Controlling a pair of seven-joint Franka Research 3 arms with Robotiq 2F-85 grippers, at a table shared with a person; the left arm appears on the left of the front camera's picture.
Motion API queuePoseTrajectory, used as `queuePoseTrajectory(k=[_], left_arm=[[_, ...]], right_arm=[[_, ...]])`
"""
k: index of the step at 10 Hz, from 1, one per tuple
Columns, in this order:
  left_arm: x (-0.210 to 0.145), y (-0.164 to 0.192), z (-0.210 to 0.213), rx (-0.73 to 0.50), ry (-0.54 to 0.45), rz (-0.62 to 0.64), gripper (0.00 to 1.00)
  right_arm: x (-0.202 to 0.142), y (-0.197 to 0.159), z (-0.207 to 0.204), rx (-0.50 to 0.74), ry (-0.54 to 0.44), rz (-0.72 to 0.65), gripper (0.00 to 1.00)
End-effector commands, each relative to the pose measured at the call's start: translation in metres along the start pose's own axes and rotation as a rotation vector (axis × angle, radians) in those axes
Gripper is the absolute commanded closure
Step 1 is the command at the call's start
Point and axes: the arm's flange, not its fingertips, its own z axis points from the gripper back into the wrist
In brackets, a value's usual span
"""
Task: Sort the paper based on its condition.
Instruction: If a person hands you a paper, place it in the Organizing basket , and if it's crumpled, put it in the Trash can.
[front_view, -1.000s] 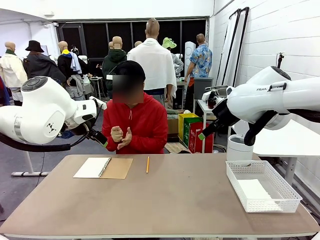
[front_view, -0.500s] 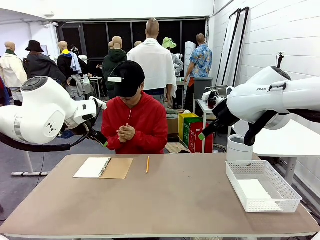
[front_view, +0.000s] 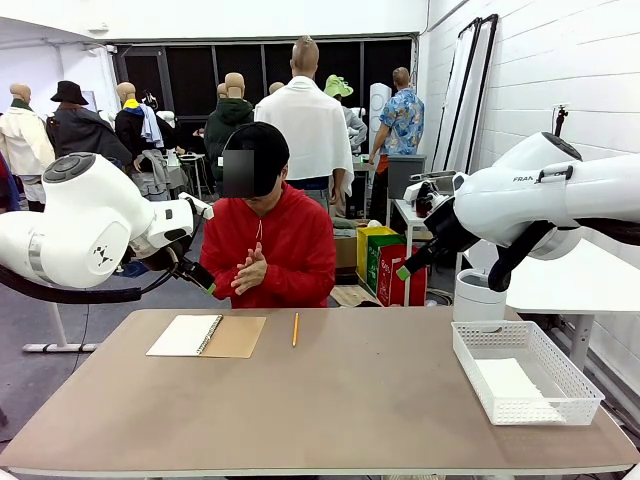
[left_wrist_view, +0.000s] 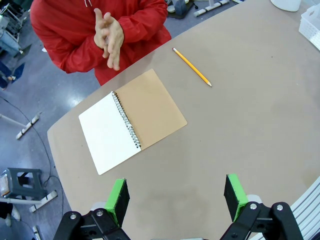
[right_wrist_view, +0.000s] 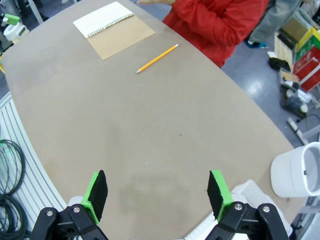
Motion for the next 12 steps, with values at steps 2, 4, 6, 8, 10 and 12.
queuePoseTrajectory(k=[2, 4, 6, 8, 10, 12], left_arm=[[0.0000, 0.0002, 0.0003, 0.000, -0.005, -0.002, 0.00], [0.0000, 0.0002, 0.0003, 0.000, -0.005, -0.002, 0.00], [0.0000, 0.0002, 0.0003, 0.000, -0.005, -0.002, 0.00], [0.0000, 0.0002, 0.0003, 0.000, -0.005, -0.002, 0.00], [0.0000, 0.0002, 0.0003, 0.000, -0.005, -0.002, 0.00], [0.0000, 0.0002, 0.0003, 0.000, -0.005, -0.002, 0.00]], right_arm=[[-0.0008, 0.0001, -0.0006, 0.000, 0.001, -0.002, 0.00], [-0.0008, 0.0001, -0.0006, 0.000, 0.001, -0.002, 0.00], [-0.0008, 0.0001, -0.0006, 0.000, 0.001, -0.002, 0.00], [-0.0008, 0.0001, -0.0006, 0.000, 0.001, -0.002, 0.00], [-0.0008, 0.0001, -0.0006, 0.000, 0.001, -0.002, 0.00], [-0.0008, 0.0001, -0.0006, 0.000, 0.001, -0.002, 0.00]])
